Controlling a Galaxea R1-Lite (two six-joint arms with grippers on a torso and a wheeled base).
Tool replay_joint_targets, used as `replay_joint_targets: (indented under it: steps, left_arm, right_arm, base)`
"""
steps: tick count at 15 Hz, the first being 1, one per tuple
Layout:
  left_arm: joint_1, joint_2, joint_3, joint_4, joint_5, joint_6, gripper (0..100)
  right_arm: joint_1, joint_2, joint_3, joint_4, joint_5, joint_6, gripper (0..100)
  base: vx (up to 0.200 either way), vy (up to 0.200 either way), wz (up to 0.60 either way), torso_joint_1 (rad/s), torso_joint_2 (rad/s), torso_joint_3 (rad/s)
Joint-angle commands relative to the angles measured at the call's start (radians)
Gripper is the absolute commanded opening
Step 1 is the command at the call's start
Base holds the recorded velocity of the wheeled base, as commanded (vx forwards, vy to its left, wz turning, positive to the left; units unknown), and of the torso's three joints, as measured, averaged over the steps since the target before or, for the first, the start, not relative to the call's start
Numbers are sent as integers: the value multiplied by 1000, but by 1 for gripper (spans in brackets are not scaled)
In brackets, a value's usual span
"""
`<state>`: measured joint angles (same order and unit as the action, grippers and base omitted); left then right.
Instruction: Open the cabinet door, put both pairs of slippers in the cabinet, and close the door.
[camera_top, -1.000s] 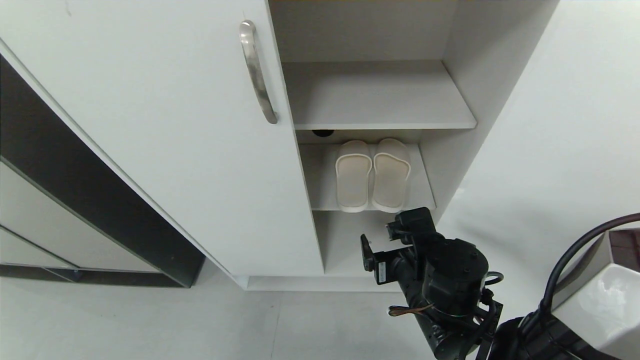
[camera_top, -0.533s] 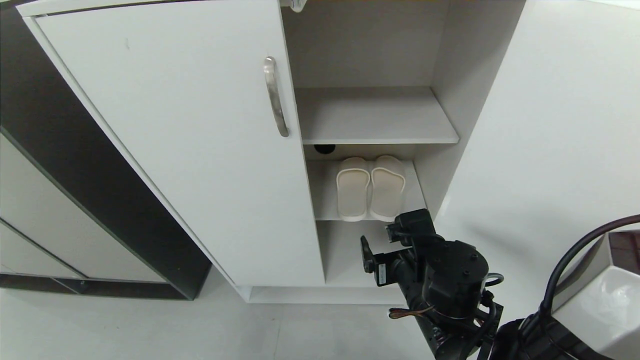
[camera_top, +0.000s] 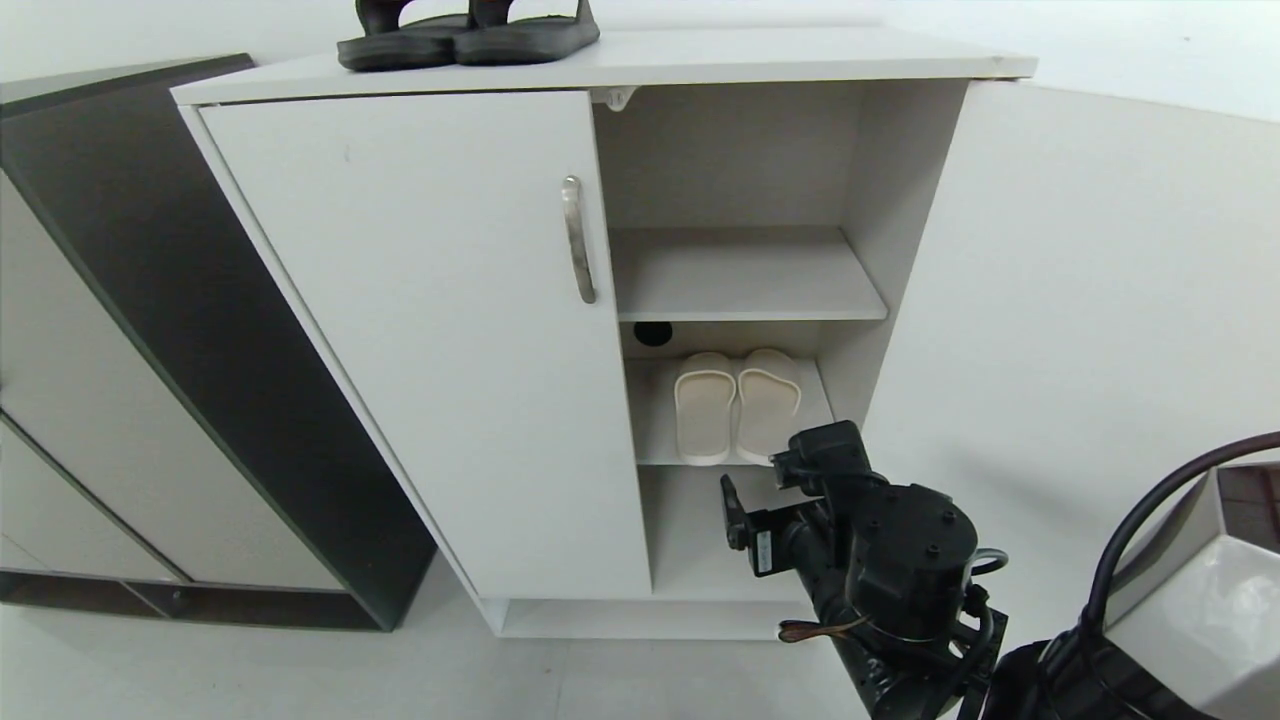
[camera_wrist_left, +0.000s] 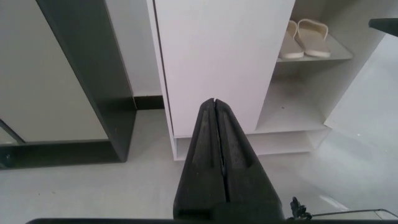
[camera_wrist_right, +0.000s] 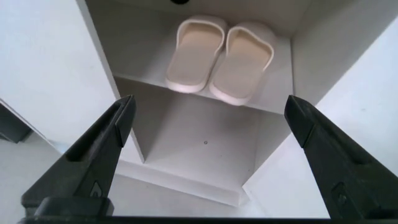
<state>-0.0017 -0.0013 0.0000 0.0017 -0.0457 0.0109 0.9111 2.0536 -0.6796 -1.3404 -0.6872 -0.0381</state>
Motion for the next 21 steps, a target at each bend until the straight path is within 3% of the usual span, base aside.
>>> replay_joint_targets:
  steps: [1,2,5,7,10,21]
  left_arm:
    - [0,1,0,-2,1,0,0]
    - [0,1,0,-2,1,-2,0]
    - [0,1,0,-2,1,0,0]
    - [0,1,0,-2,1,0,0]
    - [0,1,0,0,1,-2,0]
    - [0,1,0,-2,1,0,0]
  right_arm:
    - [0,3,0,0,0,0,100]
    - [0,-3,6,-3,20,4,100]
    - [22,-90,127,-23,261,41,100]
    - [26,-109,143,-23,295,67,100]
    - [26,-153,192,-23,428,110,100]
    - [23,-124,198,-20,431,103,100]
  base:
    - [0,0,0,2,-2,207]
    - [0,0,0,7,2,198]
    - [0,0,0,5,3,104]
    - [0,0,0,0,0,0]
    - [0,0,0,0,0,0]
    - [0,18,0,2,0,13]
